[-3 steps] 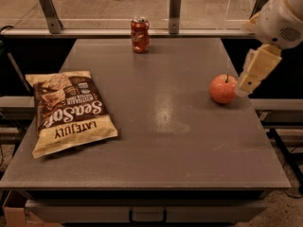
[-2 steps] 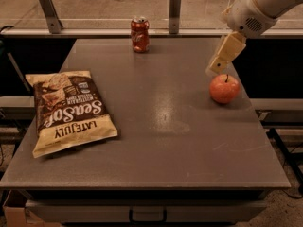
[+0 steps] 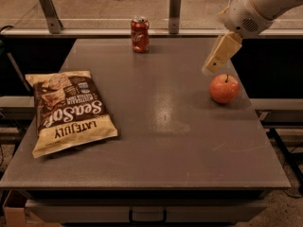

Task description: Move brown chip bag near apple

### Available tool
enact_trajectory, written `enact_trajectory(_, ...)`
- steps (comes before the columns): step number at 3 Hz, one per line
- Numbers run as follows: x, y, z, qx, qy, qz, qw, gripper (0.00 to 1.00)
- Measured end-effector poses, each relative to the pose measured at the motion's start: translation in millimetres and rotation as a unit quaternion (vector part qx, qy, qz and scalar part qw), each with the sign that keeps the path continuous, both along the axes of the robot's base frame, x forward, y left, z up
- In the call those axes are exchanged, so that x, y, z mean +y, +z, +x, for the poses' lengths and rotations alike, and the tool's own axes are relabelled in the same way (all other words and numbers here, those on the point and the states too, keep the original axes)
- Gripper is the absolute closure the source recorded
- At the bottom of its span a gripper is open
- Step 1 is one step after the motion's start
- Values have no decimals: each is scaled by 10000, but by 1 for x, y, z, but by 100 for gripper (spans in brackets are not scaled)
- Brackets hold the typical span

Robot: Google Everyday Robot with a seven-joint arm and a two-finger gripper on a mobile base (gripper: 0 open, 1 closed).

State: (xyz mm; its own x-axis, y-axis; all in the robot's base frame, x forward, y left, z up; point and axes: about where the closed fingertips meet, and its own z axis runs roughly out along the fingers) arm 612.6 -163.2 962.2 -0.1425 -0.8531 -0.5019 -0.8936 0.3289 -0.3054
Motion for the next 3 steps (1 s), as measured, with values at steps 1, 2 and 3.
enact_trajectory(1, 54, -8, 16, 105, 309, 454, 9984, 0)
enact_trajectory(2, 140, -23, 4, 520, 681, 917, 9921, 0)
enact_trajectory(3, 189, -39, -20, 953, 845, 1100, 9857, 0)
